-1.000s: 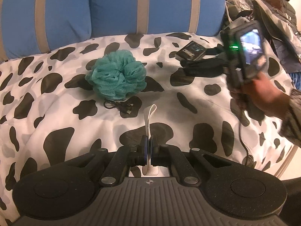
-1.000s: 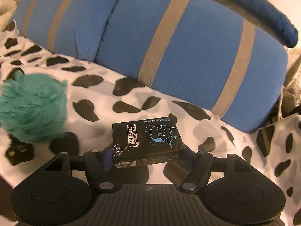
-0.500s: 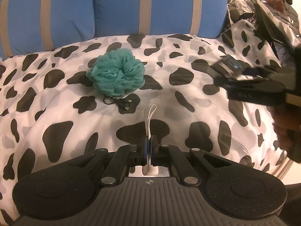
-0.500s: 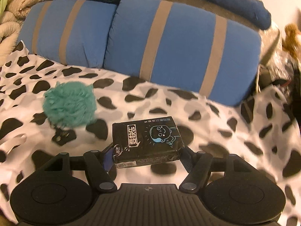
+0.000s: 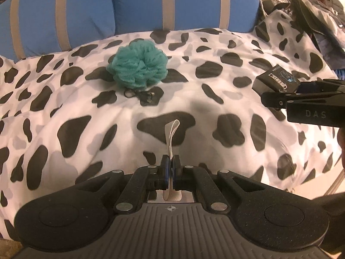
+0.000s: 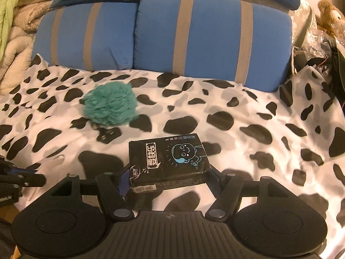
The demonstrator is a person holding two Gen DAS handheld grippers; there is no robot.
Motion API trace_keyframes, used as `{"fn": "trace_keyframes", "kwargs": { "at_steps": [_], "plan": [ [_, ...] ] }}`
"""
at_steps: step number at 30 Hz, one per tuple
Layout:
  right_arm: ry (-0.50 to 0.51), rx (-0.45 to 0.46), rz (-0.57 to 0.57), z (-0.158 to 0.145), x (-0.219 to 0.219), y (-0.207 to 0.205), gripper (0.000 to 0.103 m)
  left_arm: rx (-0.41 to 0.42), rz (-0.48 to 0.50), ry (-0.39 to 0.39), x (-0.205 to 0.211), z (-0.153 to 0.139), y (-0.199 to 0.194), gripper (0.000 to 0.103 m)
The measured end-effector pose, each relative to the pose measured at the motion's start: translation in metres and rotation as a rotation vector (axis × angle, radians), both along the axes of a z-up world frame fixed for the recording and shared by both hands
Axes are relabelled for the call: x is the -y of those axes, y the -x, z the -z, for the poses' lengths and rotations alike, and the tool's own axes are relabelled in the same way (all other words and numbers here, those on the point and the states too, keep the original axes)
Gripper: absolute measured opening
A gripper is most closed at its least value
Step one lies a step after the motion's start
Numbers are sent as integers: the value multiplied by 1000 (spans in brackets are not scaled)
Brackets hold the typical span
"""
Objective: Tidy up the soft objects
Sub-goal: 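Lift the black card box with the right gripper while the left holds the strap, then carry the strap and card box into the cardboard box and open both grippers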
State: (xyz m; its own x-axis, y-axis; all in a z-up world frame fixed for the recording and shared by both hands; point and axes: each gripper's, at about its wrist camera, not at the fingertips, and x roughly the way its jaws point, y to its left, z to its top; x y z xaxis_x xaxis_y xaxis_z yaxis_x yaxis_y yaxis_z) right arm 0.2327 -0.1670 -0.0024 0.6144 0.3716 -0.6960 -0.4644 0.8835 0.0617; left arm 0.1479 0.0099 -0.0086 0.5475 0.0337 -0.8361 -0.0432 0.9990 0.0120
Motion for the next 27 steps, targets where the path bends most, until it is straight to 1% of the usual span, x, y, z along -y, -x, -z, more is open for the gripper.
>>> {"fn": "trace_keyframes", "kwargs": {
  "at_steps": [3,6,13,27],
  "plan": [
    [-1,-13,-15,-1,-3,14,72,-9,-4,0,2,2,10,3],
    [-10,-46,-29,0,-7,27,72,-15,-10,5,3,3,20,3],
    [10,-83,-62,2,-14,60,72,-39,-22,12,4,7,40,3],
    [29,-183,-102,10,-12,102,72,-92,-18,25,11,15,72,3]
  ]
}}
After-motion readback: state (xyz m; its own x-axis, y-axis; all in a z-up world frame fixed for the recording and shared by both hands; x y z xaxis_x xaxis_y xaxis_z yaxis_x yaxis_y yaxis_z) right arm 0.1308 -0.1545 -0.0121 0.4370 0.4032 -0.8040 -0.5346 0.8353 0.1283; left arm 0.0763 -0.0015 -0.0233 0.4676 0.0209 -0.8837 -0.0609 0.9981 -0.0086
